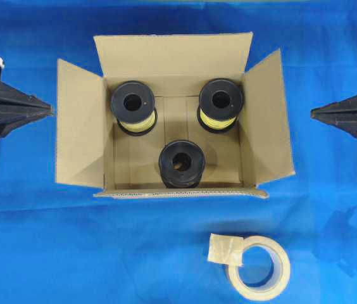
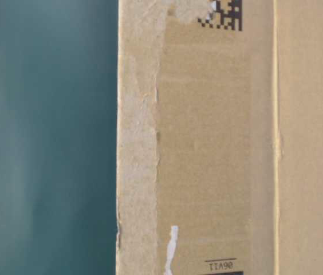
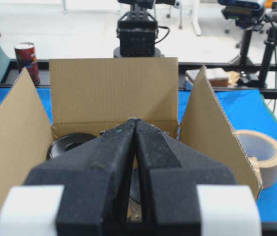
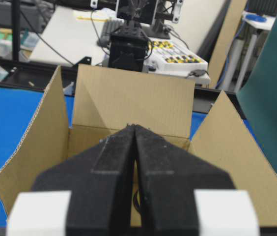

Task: Close the cardboard box.
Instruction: 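Move both grippers inward toward the left and right side flaps of the box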

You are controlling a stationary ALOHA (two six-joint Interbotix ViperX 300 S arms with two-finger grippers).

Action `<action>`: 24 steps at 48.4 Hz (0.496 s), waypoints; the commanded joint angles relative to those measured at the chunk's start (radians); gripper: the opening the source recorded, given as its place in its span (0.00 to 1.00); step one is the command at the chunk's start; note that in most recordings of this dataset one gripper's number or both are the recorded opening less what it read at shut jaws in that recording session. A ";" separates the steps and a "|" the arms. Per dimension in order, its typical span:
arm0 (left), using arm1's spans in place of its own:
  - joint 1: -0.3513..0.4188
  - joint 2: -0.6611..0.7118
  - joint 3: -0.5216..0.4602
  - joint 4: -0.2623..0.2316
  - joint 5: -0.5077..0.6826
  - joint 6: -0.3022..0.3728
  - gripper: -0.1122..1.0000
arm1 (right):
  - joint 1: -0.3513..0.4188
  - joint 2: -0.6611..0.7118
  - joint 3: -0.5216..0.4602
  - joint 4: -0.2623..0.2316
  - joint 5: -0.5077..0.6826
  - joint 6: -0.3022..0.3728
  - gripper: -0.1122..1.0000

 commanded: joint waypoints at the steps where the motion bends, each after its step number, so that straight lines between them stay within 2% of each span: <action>1: -0.017 -0.009 -0.005 -0.028 0.026 0.006 0.10 | 0.000 0.000 -0.018 0.003 0.000 0.008 0.10; 5: -0.017 -0.032 -0.006 -0.031 0.072 -0.002 0.10 | 0.000 -0.021 -0.028 0.009 0.037 0.009 0.10; 9: -0.015 -0.067 -0.012 -0.032 0.133 -0.005 0.10 | 0.000 -0.060 -0.037 0.011 0.123 0.012 0.10; 16: -0.015 -0.143 -0.025 -0.034 0.327 -0.006 0.10 | -0.005 -0.124 -0.054 0.029 0.321 0.023 0.10; 19: -0.015 -0.170 -0.025 -0.032 0.414 -0.009 0.10 | -0.012 -0.137 -0.052 0.032 0.379 0.025 0.10; 24: -0.011 -0.184 -0.008 -0.032 0.494 -0.014 0.10 | -0.041 -0.138 -0.032 0.035 0.436 0.028 0.10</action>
